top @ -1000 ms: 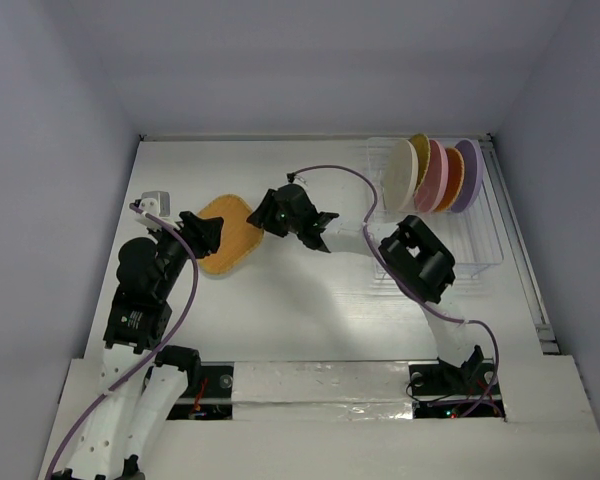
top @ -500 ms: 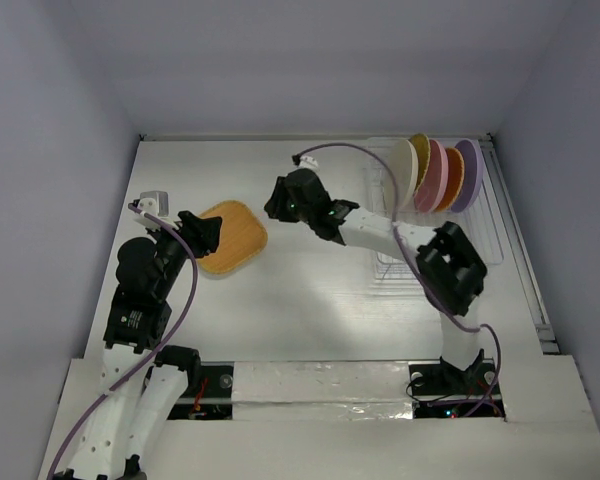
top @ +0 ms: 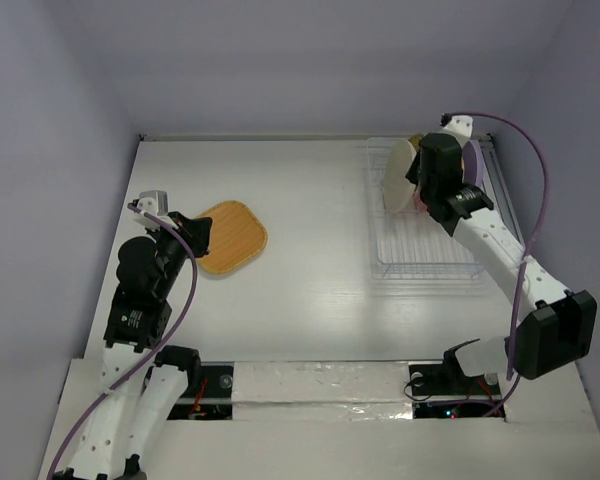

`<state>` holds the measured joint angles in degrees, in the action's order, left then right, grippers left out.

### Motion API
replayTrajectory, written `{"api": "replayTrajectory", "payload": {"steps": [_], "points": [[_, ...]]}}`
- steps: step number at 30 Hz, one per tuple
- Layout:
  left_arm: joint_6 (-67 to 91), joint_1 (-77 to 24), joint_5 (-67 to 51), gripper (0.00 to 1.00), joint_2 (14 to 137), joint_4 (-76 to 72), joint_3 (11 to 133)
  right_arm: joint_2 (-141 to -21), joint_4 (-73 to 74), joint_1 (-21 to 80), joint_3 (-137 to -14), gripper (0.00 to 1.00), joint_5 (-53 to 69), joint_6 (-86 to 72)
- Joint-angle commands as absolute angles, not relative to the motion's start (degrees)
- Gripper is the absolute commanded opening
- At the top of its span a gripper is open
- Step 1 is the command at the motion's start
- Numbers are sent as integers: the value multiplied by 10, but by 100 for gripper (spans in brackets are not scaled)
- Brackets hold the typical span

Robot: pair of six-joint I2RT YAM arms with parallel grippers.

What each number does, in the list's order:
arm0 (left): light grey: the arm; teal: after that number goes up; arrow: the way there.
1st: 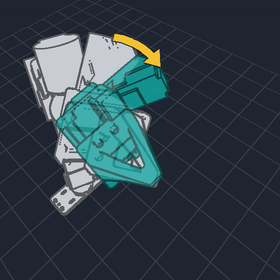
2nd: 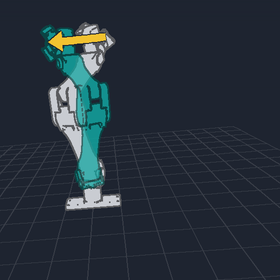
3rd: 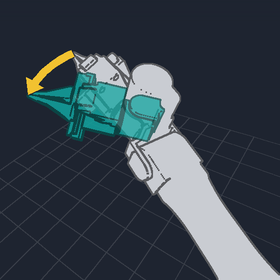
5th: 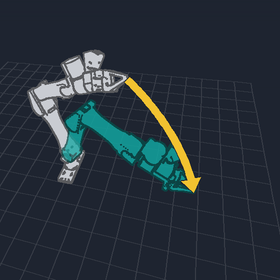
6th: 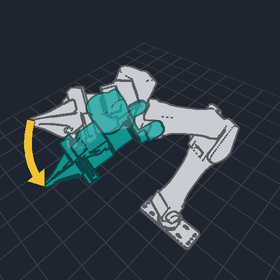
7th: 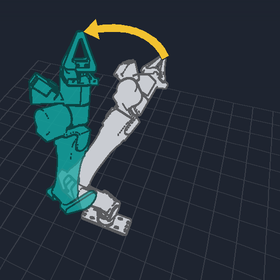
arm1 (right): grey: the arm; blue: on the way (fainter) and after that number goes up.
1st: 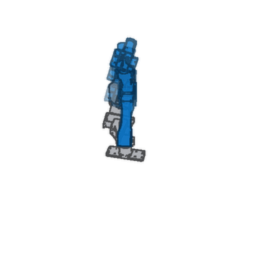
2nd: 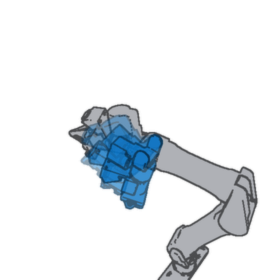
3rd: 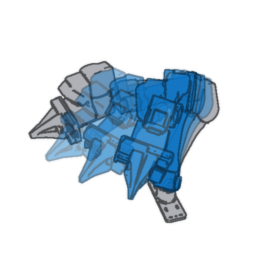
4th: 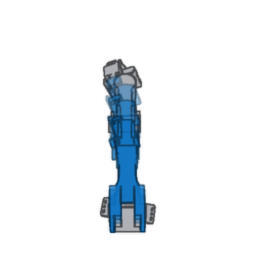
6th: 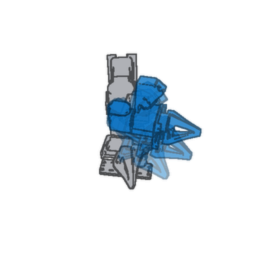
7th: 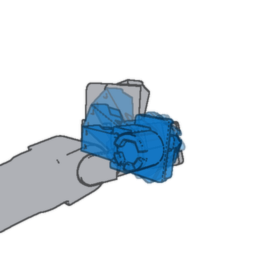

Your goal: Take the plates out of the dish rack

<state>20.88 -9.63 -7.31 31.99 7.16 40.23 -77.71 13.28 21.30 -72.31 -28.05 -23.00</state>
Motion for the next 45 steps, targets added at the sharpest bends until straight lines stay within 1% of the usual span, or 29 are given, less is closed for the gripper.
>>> {"api": "replayTrajectory", "payload": {"steps": [1, 2, 3, 6, 11, 13, 16, 17, 19, 21, 23, 26, 27, 31, 32, 39, 45], "points": [[209, -94, -74, 0, 323, 49, 425, -810, 211, 192, -747, 28, -307, -169], [208, -94, -82, 0, 324, 47, 425, -836, 229, 192, -758, 53, -312, -165], [207, -94, -83, 2, 323, 47, 425, -850, 235, 184, -766, 59, -311, -159], [207, -94, -87, 8, 323, 47, 425, -894, 238, 178, -799, 61, -287, -141], [206, -94, -91, 11, 323, 47, 424, -956, 256, 172, -859, 54, -305, -125], [206, -94, -91, 11, 323, 47, 424, -986, 265, 172, -878, 52, -336, -118], [206, -94, -91, 11, 323, 47, 424, -1002, 281, 172, -901, 43, -360, -113], [206, -94, -91, 11, 323, 46, 424, -1001, 283, 172, -903, 37, -365, -113], [206, -94, -92, 12, 323, 46, 424, -996, 284, 172, -904, 34, -377, -106], [206, -94, -94, 12, 323, 46, 425, -986, 288, 172, -905, 23, -385, -102], [206, -94, -94, 12, 322, 46, 425, -981, 294, 178, -911, 17, -399, -94], [206, -94, -94, 12, 322, 46, 425, -971, 301, 190, -919, 16, -415, -88], [206, -94, -93, 12, 322, 47, 425, -964, 301, 190, -921, 13, -419, -85], [206, -94, -94, 13, 320, 47, 425, -947, 301, 202, -932, 12, -454, -65], [206, -94, -95, 13, 321, 46, 425, -943, 301, 202, -934, 9, -459, -60], [206, -94, -95, 14, 319, 45, 424, -931, 305, 220, -962, 0, -486, -31], [206, -94, -96, 15, 320, 45, 424, -878, 316, 248, -975, 0, -509, -35]]}}
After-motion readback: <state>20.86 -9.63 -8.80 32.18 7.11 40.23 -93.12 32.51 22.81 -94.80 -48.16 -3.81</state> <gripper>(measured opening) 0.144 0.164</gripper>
